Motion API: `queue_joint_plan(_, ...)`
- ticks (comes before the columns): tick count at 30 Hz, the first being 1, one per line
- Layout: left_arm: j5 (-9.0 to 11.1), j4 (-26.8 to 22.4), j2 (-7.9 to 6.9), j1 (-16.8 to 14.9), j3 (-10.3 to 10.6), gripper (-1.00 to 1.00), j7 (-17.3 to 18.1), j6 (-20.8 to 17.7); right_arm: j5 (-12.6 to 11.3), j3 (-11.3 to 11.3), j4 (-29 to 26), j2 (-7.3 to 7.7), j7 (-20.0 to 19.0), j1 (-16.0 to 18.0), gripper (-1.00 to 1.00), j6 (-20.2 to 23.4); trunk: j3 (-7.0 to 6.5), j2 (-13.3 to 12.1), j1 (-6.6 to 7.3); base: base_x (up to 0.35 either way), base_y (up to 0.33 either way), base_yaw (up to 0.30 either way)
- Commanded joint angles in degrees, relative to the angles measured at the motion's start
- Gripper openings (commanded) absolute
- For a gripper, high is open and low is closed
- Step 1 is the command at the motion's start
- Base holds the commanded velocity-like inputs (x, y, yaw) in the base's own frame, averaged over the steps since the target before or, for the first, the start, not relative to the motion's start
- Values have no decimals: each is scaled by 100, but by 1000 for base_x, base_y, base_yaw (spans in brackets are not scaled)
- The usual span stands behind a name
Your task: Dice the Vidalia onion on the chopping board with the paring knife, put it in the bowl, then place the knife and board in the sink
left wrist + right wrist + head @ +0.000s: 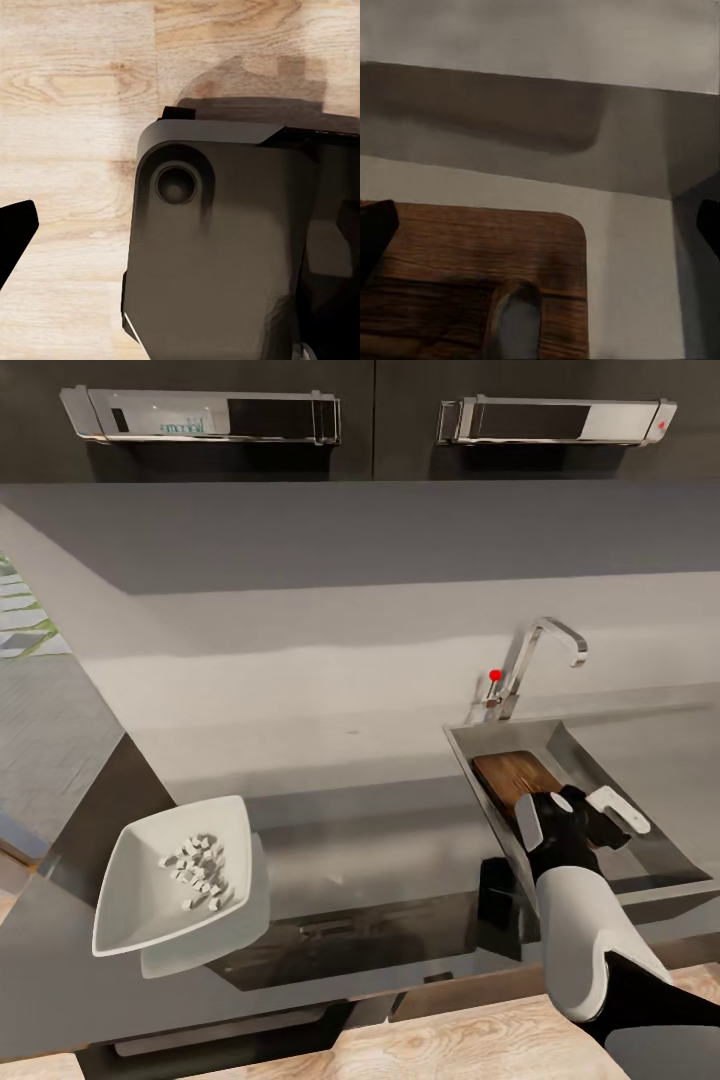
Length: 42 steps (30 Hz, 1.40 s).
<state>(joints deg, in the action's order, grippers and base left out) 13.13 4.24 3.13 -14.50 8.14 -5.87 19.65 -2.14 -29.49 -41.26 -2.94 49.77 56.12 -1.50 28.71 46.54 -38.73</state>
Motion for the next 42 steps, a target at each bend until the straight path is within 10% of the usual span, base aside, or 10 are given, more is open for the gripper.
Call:
queue_joint_plan(1, 40, 24, 4, -9, 49, 100, -11, 39, -23, 11, -49, -7, 4, 4, 100, 64, 6, 5, -1, 0, 0, 0)
queue_joint_plan(17, 40, 24, 4, -9, 50, 100, -11, 39, -32, 948, -666, -119, -687, 4, 100, 1227, 6, 5, -1, 0, 0, 0)
queue_joint_plan(27, 40, 24, 8, -9, 54, 100, -11, 39, 12, 1044, -1141, -51, -3050, 4, 100, 2764, 6, 5, -1, -129, 0, 0)
queue_joint_plan(34, 40, 24, 12, -9, 54, 100, -11, 39, 37, 1051, -1257, 334, -4687, 4, 100, 3111, 6, 5, -1, -326, 0, 0)
queue_joint_plan(42, 40, 24, 13, -9, 55, 100, -11, 39, 39, 1059, -1463, 391, -5153, 4, 100, 3127, 6, 5, -1, -336, 0, 0)
